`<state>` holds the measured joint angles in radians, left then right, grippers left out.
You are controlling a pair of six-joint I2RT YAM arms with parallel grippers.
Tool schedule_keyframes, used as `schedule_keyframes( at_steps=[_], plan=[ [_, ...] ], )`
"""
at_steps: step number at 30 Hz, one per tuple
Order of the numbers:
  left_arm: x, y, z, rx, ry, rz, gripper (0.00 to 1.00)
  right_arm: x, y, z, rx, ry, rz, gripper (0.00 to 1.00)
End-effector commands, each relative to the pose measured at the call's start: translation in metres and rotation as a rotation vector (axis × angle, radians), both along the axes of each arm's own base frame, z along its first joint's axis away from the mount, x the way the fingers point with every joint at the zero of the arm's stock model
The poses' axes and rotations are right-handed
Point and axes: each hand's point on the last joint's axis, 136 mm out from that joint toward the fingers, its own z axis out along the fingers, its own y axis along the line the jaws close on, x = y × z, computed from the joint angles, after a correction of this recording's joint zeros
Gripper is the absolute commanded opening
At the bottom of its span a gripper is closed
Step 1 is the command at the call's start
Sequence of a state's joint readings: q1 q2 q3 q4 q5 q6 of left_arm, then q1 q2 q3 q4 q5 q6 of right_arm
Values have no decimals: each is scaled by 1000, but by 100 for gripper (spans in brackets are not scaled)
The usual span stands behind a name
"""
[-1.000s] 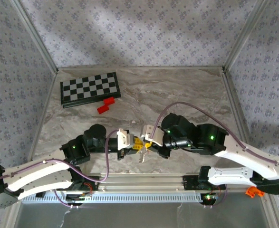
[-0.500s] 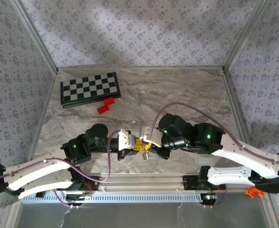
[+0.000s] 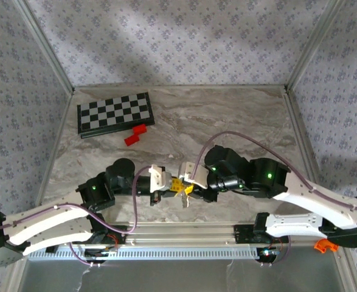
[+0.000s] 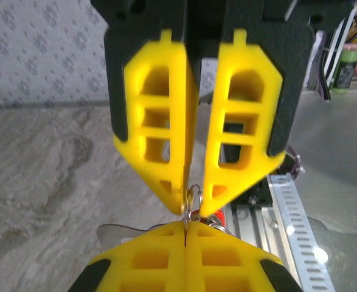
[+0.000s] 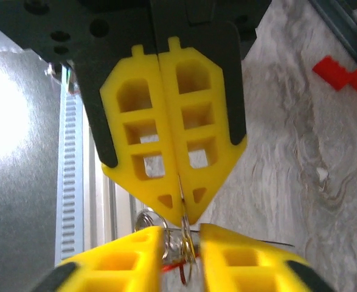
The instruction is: Put the keys on the keyring
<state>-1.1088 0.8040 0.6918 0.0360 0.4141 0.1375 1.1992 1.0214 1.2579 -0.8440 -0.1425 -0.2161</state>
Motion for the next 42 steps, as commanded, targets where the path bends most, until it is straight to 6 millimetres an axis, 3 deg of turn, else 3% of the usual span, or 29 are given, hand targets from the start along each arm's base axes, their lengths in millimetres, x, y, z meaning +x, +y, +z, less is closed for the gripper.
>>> schedule_keyframes(
  at_steps=[1,3,4,15,21,24,27,29,30,42],
  plan=[
    [-16,2,50,-187,-51,-77,0,1,2,27,143,-34,-26,29],
    [-19,2,53,-204,-52,-98,0,1,1,41,217,-50,-31,29],
    [-21,2,53,-205,-50,-107,0,0,1,33,215,-41,-30,28],
    [-37,10,66,-284,-42,-185,0,-5,-1,46,321,-46,-20,17],
    [-35,9,63,-275,-35,-175,0,-5,-3,47,327,-58,-23,1],
    [-24,7,53,-222,-36,-112,0,-1,-6,43,287,-76,-43,0],
    [-13,6,37,-136,-46,-52,16,3,-9,30,187,-87,-59,0],
    [-8,5,29,-80,-51,-27,21,5,-11,17,107,-88,-62,0],
    [-6,5,25,-53,-52,-17,22,5,-12,24,101,-99,-63,0],
    [1,-3,15,16,-62,-6,3,0,-9,2,-50,-59,-14,0]
  ],
)
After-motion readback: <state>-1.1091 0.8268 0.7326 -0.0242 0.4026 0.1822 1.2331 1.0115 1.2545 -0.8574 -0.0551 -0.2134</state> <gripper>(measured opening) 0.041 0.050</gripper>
